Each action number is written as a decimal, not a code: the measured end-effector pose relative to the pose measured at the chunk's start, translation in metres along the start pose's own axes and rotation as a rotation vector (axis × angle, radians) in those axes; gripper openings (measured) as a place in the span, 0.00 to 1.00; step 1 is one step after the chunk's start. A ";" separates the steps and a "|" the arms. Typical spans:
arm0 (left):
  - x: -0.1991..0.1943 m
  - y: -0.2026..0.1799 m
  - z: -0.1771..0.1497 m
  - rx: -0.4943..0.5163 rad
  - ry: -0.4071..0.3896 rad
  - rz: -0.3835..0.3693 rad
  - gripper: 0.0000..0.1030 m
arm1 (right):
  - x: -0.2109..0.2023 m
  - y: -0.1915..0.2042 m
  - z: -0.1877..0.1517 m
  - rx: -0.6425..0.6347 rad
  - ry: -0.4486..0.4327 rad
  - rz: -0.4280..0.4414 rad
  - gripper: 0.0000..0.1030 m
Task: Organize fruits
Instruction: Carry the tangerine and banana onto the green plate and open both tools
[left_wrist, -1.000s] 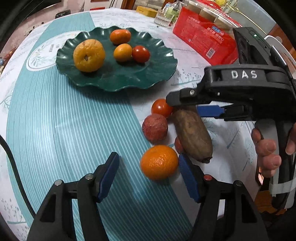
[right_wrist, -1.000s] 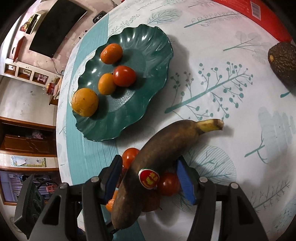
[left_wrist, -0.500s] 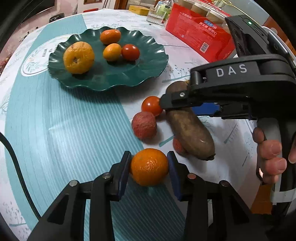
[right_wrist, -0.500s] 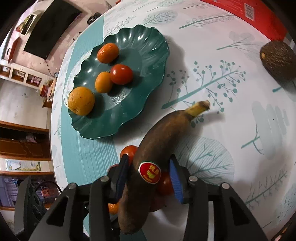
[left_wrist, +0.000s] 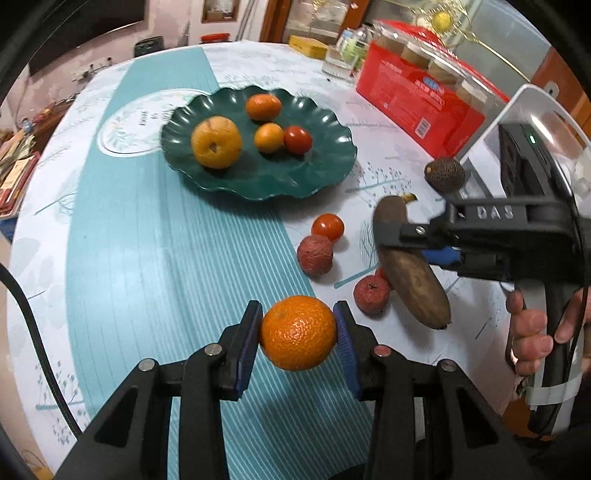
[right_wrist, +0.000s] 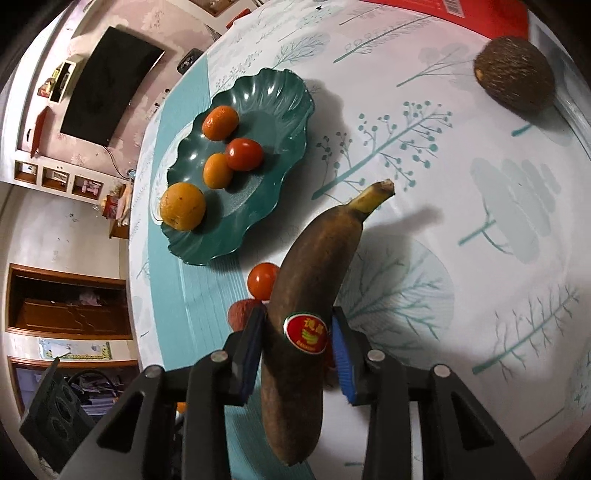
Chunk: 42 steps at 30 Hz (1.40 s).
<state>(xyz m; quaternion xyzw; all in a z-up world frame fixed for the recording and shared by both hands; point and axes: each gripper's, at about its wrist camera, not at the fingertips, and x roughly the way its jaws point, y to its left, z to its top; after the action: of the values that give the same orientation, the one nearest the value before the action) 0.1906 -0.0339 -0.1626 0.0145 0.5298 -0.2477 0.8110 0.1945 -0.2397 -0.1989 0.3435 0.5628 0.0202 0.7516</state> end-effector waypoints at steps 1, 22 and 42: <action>-0.004 0.000 0.001 -0.006 -0.007 0.007 0.37 | -0.004 -0.001 0.000 -0.003 -0.005 0.005 0.34; -0.076 0.011 0.081 -0.112 -0.184 0.103 0.37 | -0.063 0.033 0.054 -0.185 -0.109 0.092 0.34; -0.002 0.077 0.155 -0.243 -0.201 0.085 0.37 | 0.018 0.051 0.118 -0.307 -0.117 0.024 0.33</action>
<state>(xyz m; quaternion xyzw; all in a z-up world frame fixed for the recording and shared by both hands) 0.3543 -0.0100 -0.1107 -0.0861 0.4710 -0.1476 0.8654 0.3206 -0.2514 -0.1710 0.2319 0.5043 0.0947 0.8264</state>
